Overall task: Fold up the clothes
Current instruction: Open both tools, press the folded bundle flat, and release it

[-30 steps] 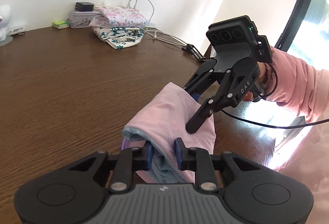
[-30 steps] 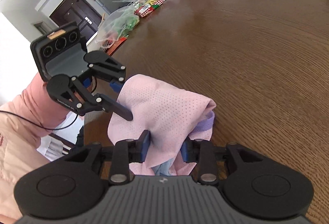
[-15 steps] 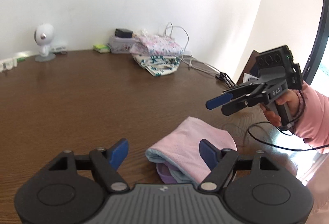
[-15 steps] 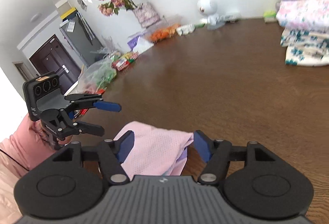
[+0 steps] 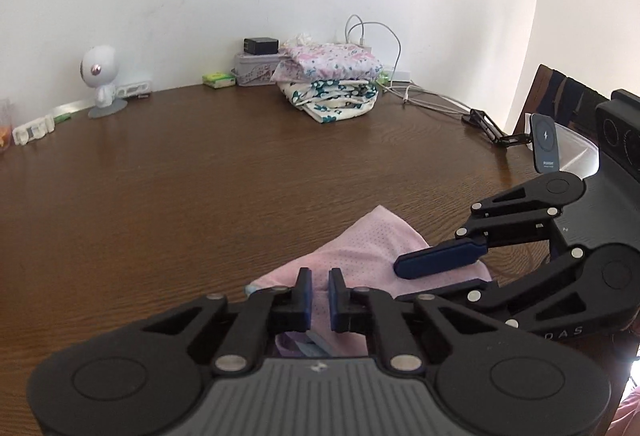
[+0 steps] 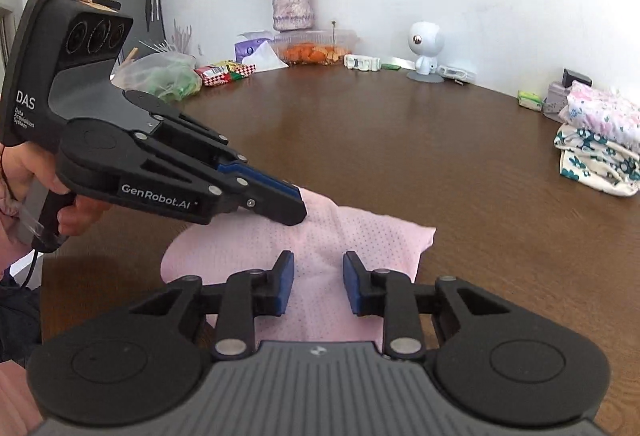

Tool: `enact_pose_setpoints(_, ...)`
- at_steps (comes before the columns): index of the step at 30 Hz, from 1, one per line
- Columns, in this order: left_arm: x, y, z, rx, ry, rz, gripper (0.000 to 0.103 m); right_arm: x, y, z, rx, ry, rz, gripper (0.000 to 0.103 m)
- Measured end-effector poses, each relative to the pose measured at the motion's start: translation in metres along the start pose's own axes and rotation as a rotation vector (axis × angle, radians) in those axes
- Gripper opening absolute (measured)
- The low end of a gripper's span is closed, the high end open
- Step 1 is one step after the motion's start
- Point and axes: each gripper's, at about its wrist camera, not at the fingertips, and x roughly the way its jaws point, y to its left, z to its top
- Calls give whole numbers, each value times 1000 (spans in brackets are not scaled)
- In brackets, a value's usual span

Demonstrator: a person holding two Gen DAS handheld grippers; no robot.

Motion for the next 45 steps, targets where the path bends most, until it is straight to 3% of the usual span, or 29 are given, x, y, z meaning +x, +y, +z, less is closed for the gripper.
enact_pose_setpoints(4, -8, 1, -5, -31, -44, 10, 10, -8, 3, -3, 11, -28, -6, 28)
enact_pose_setpoints(7, -33, -7, -8, -39, -127, 14, 24, -29, 5, -3, 29, -90, -13, 30)
enact_pose_setpoints(9, -50, -17, -13, -13, -164, 5, 24, -39, 8, -6, 38, -108, -20, 30)
enact_pose_setpoints(12, -54, -34, -24, 16, -149, -42, 22, -42, 17, -13, 21, -99, -41, 30)
enact_pose_setpoints(13, -53, -40, -28, 25, -136, -58, 15, -41, 20, -15, 9, -94, -51, 30)
enact_pose_setpoints(16, -42, -48, -39, 52, -96, -31, 11, -33, 25, -21, -15, -49, -70, 30)
enact_pose_setpoints(20, -37, -43, -33, 43, -99, -7, 11, -25, 23, -25, -6, -12, -70, 29)
enact_pose_setpoints(22, -36, -40, -28, 38, -104, 4, 13, -33, 18, -18, 17, -38, -51, 29)
enact_pose_setpoints(24, -34, -37, -24, 32, -109, 15, 23, -42, 10, -6, 41, -85, -47, 30)
enact_pose_setpoints(27, -32, -32, -16, 24, -117, 31, 21, -41, -5, 21, 27, -128, -87, 30)
enact_pose_setpoints(30, -30, -28, -9, 16, -124, 48, 12, -14, -19, 37, 51, -71, -41, 26)
enact_pose_setpoints(32, -29, -25, -4, 11, -129, 59, 12, 7, -25, 41, 59, -19, -25, 22)
enact_pose_setpoints(37, -12, -15, -10, -12, -82, 68, 9, 31, -23, 26, 43, 52, -60, 20)
enact_pose_setpoints(41, -11, -8, -13, -49, -81, 58, 9, 28, -31, 20, 93, 24, -30, 20)
enact_pose_setpoints(45, -36, -8, -17, -91, -155, 43, 13, -4, -23, 20, 99, -62, -18, 21)
